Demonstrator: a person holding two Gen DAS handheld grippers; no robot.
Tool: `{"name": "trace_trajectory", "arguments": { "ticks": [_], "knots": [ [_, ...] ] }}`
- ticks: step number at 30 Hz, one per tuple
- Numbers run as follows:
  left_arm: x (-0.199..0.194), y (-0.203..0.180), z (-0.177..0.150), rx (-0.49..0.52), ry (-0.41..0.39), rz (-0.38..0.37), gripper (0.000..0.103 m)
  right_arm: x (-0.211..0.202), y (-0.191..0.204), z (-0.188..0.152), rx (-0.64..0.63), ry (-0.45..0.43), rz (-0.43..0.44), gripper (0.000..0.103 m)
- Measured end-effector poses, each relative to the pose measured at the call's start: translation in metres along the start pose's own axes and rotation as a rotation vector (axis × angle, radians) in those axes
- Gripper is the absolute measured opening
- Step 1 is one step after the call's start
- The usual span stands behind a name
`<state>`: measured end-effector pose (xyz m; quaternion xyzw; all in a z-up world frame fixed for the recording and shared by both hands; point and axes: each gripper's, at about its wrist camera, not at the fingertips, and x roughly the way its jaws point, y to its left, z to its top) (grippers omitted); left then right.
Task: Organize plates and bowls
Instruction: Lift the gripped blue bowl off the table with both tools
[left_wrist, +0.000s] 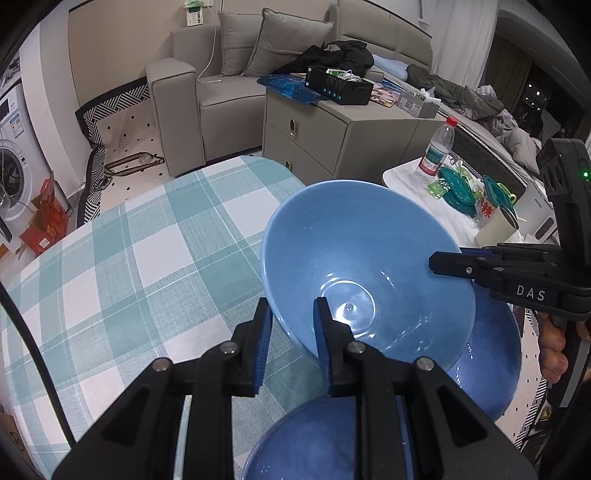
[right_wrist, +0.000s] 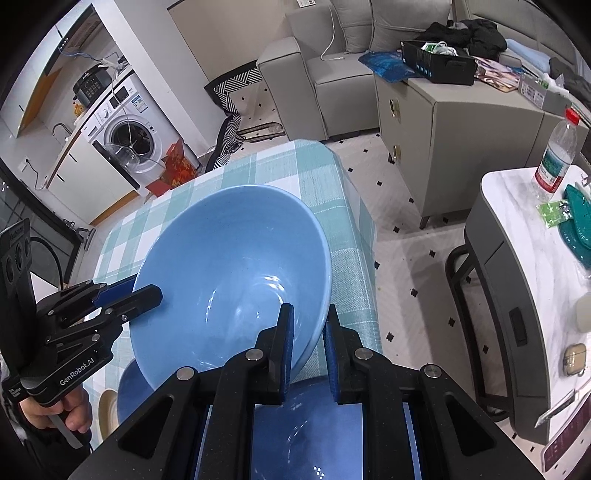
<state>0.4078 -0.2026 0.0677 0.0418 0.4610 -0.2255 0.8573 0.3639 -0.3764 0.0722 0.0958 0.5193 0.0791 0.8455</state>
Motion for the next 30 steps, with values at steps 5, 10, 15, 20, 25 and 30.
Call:
{"name": "trace_trajectory", "arguments": {
  "ticks": [5,10,15,20,25,30],
  "knots": [
    [-0.012,-0.003,-0.001,0.01,-0.016,0.0,0.021,-0.01,0.006,-0.001,-0.005,-0.009,-0.01,0.016],
    [-0.023,-0.005,-0.001,0.02,-0.036,0.003,0.021,-0.022,0.012,-0.003,-0.015,-0.021,-0.011,0.016],
    [-0.036,-0.007,-0.003,0.028,-0.053,0.002,0.021,-0.035,0.016,-0.005,-0.027,-0.037,-0.013,0.016],
    [-0.048,-0.009,-0.006,0.033,-0.07,0.001,0.021,-0.048,0.024,-0.008,-0.043,-0.054,-0.018,0.016],
    [-0.06,-0.009,-0.01,0.036,-0.087,0.003,0.021,-0.057,0.03,-0.011,-0.056,-0.066,-0.017,0.016],
    [-0.072,-0.01,-0.014,0.038,-0.104,0.007,0.021,-0.068,0.04,-0.016,-0.074,-0.082,-0.015,0.016]
  ]
}}
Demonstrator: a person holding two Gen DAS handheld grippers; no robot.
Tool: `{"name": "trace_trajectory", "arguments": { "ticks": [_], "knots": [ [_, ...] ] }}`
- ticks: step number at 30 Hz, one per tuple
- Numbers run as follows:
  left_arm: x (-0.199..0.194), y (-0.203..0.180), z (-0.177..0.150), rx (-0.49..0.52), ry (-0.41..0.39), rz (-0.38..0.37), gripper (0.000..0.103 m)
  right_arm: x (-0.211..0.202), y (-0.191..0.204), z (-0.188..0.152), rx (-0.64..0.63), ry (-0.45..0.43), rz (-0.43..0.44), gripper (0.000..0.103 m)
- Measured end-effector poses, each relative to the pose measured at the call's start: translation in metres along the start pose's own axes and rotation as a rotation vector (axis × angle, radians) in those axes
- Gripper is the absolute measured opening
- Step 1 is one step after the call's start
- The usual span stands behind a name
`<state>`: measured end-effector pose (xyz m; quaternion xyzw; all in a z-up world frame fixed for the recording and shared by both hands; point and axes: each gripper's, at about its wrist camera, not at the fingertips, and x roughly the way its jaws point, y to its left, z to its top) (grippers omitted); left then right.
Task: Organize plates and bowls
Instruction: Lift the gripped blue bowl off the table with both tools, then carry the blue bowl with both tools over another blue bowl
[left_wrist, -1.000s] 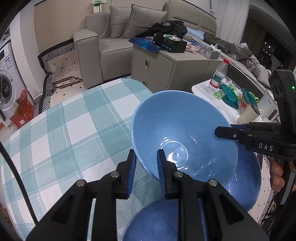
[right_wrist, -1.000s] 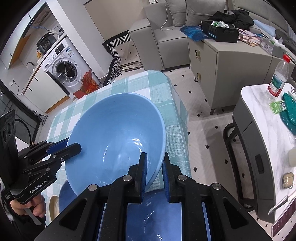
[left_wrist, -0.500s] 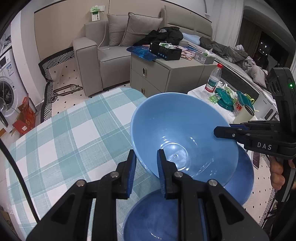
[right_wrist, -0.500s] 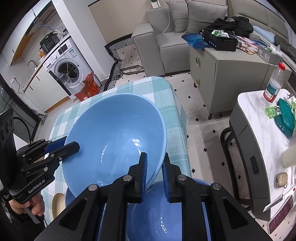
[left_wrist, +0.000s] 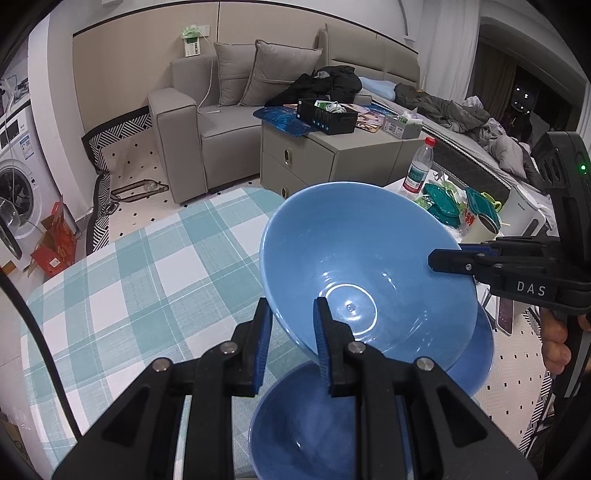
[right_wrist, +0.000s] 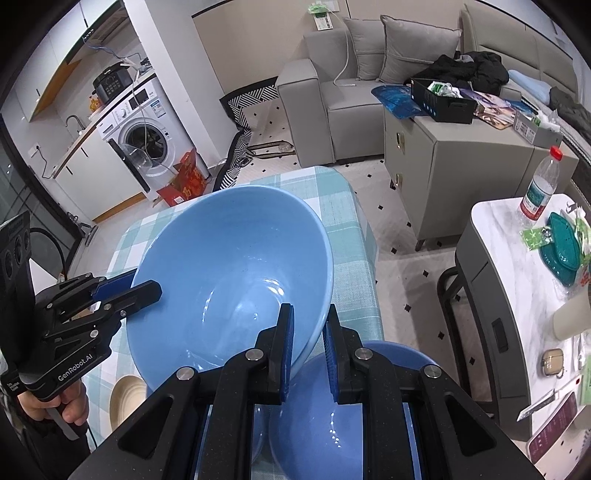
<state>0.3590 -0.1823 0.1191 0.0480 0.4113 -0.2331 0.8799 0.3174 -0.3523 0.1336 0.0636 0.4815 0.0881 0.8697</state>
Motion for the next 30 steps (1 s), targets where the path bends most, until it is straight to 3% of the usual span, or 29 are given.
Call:
{"name": "trace_trajectory", "arguments": {
  "ticks": [30],
  "knots": [
    [-0.041,0.005,-0.039,-0.007,-0.028,0.012,0.021,-0.024,0.039,-0.034,-0.075,-0.024,0.023,0.016]
  ]
}}
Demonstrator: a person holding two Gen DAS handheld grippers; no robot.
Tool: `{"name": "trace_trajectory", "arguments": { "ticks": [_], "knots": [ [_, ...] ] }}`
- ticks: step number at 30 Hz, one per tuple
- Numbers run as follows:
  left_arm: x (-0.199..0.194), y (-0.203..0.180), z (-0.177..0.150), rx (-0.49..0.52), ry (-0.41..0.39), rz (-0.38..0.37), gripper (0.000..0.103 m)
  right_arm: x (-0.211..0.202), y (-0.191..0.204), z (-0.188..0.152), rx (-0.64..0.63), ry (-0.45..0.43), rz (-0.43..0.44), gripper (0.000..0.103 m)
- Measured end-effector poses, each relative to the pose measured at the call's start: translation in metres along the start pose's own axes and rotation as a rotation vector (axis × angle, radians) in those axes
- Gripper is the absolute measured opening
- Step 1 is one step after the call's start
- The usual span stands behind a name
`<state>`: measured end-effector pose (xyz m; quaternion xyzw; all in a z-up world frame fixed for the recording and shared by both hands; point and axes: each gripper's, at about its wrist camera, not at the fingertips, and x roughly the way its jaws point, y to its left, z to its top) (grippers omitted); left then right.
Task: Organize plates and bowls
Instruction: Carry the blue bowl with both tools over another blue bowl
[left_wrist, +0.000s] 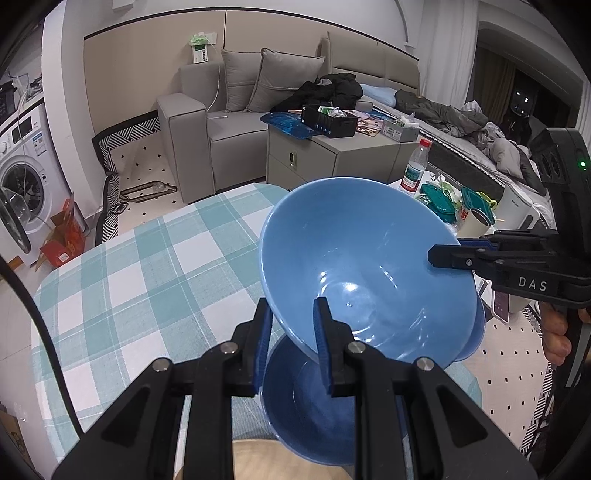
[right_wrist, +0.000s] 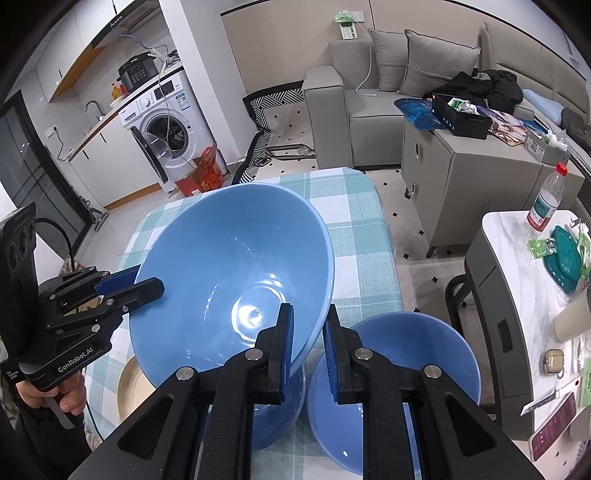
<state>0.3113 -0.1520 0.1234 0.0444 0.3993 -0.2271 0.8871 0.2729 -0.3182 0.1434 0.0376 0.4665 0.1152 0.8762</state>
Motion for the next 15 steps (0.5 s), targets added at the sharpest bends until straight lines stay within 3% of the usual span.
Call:
{"name": "trace_trajectory", "arguments": {
  "ticks": [15],
  "knots": [
    [-0.011,0.001,-0.02,-0.01,-0.001,-0.008,0.021,0.0,0.005,-0.013,-0.008,0.006,0.019,0.016]
  ]
}}
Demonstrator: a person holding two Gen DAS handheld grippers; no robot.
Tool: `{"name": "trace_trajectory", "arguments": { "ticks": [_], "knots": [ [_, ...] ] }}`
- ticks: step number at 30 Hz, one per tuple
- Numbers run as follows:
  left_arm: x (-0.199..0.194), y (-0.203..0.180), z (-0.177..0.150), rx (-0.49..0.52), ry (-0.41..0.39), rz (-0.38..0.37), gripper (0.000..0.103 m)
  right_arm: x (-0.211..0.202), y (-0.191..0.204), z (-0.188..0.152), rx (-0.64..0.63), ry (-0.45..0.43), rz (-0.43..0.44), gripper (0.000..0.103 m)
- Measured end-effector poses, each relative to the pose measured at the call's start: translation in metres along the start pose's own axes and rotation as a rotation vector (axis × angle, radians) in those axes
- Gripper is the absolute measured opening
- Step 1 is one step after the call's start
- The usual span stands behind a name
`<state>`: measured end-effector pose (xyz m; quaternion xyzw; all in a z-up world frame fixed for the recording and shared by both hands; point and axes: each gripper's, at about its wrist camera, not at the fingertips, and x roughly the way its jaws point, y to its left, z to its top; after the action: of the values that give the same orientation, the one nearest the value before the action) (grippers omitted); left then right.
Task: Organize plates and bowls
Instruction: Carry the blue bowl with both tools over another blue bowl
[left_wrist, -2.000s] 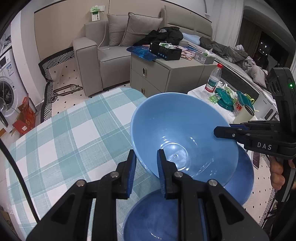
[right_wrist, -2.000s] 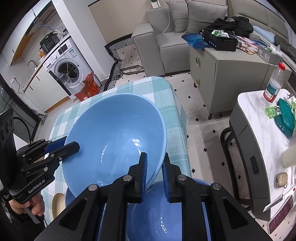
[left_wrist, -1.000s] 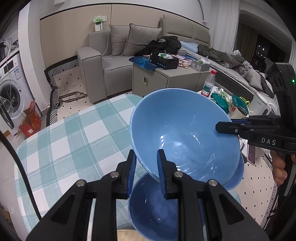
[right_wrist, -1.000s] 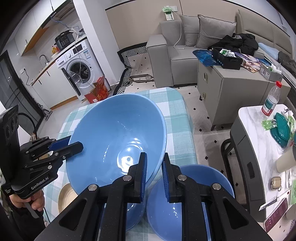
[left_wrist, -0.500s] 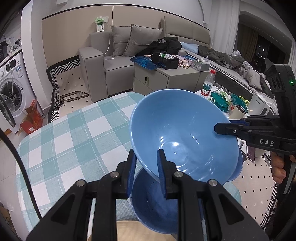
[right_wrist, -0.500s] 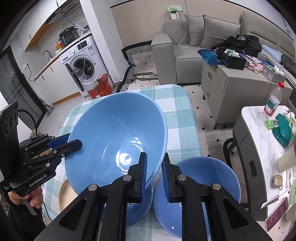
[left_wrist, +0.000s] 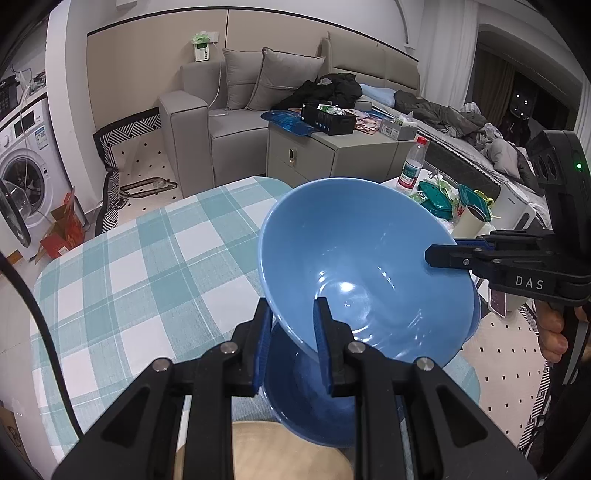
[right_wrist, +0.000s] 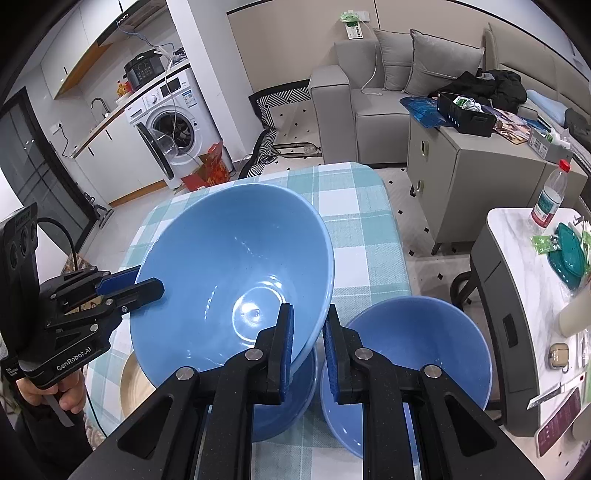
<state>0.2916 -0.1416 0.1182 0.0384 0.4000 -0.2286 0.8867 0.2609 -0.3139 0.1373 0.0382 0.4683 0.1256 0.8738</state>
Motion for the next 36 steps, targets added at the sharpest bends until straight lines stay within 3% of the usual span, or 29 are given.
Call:
{"name": "trace_trajectory", "arguments": {
  "ticks": [36],
  "knots": [
    [0.007,0.004,-0.049,-0.024,0.068,-0.001,0.021,0.035,0.013,-0.039,-0.021,0.088,0.01,0.016]
  ]
}}
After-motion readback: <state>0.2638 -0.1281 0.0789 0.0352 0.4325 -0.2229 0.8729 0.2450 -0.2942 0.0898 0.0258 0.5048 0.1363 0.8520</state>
